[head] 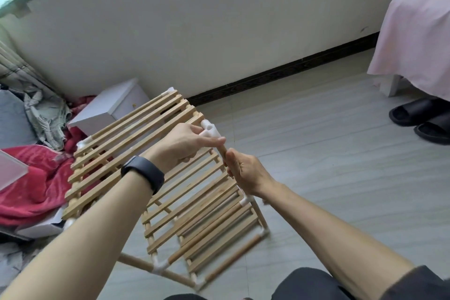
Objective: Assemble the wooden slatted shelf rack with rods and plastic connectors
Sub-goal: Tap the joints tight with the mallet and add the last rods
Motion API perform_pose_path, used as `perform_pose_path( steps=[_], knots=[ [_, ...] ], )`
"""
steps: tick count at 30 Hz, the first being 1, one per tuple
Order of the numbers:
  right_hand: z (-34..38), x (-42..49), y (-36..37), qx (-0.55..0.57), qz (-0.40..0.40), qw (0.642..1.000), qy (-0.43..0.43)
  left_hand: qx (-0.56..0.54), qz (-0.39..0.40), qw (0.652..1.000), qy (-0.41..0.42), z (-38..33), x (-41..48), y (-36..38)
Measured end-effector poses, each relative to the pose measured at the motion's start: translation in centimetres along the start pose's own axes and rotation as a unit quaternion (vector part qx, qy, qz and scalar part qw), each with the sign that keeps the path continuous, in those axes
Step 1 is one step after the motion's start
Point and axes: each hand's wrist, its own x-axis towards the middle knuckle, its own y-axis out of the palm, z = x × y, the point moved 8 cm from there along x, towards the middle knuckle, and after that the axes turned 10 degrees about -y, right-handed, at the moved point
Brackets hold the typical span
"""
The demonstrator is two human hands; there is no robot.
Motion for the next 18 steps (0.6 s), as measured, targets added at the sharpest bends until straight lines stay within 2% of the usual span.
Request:
perform_pose_path(
  steps=[7, 13, 18],
  knots=[
    [0.3, 0.0, 0.9, 0.018, -0.006, 1.000, 0.009, 0.026, -0.016, 0.999, -0.010, 1.6, -1.3, -1.3],
    [0.3, 0.6, 1.6, 0.015, 0.002, 1.000, 0.025, 0.032, -0.050, 0.998, 0.029, 1.8, -1.9, -1.3],
    [-0.1, 0.2, 1.8, 0.044, 0.013, 0.998, 0.034, 0.003, -0.031, 0.999, 0.027, 1.8, -1.9, -2.1]
  ],
)
